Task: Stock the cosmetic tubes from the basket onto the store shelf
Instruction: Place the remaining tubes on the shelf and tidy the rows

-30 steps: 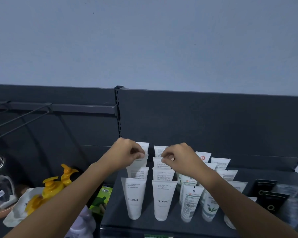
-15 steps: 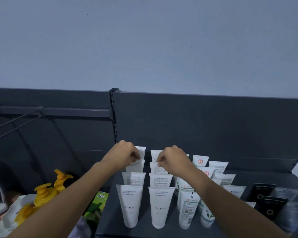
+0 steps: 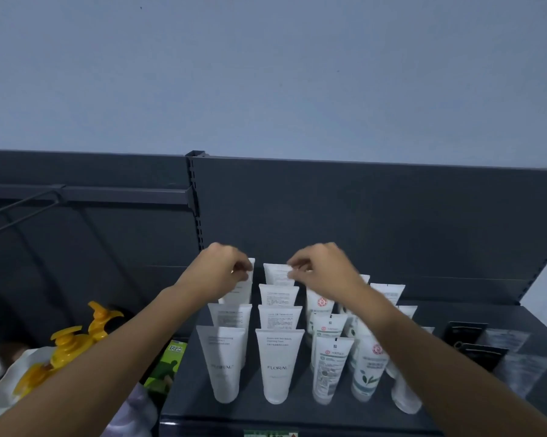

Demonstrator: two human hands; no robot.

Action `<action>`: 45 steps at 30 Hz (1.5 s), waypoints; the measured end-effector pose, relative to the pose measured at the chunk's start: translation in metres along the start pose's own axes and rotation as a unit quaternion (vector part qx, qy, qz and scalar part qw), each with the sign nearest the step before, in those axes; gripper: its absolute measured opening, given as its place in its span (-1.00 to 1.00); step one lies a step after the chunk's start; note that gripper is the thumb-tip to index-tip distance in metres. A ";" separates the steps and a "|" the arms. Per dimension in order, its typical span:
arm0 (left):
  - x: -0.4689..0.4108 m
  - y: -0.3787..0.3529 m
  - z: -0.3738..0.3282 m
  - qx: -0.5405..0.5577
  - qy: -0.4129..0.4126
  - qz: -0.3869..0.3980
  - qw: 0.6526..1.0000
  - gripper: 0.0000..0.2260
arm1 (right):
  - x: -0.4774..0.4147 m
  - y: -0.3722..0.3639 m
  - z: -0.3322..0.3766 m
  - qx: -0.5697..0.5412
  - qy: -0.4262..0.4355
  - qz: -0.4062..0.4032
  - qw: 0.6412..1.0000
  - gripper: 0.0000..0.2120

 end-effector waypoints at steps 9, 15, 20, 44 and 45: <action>0.016 -0.041 -0.145 0.036 -0.124 0.059 0.990 -0.90 | 0.080 0.076 -0.081 0.035 -0.019 0.023 0.999 -0.94; 0.030 -0.060 -0.165 0.026 -0.119 0.113 0.986 -0.90 | 0.120 0.046 -0.097 -0.031 0.029 0.095 0.995 -0.82; 0.042 -0.073 -0.163 -0.024 -0.107 0.167 0.980 -0.86 | 0.127 0.021 -0.106 -0.025 0.033 0.143 0.989 -0.71; 0.008 -0.072 -0.200 0.031 -0.095 0.064 0.993 -0.87 | 0.124 0.098 -0.158 0.008 0.019 0.049 0.999 -0.94; 0.006 -0.079 -0.205 0.025 -0.095 0.074 0.992 -0.86 | 0.125 0.093 -0.162 0.016 0.017 0.068 0.997 -0.91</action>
Point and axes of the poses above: each hand's wrist, its own x-axis away from the middle knuckle, its own y-axis out of the back of the hand, z = x × y, the point moved 6 cm from there along -x, towards the middle knuckle, and after that the axes turned 8 degrees about y, right-handed, at the moved point
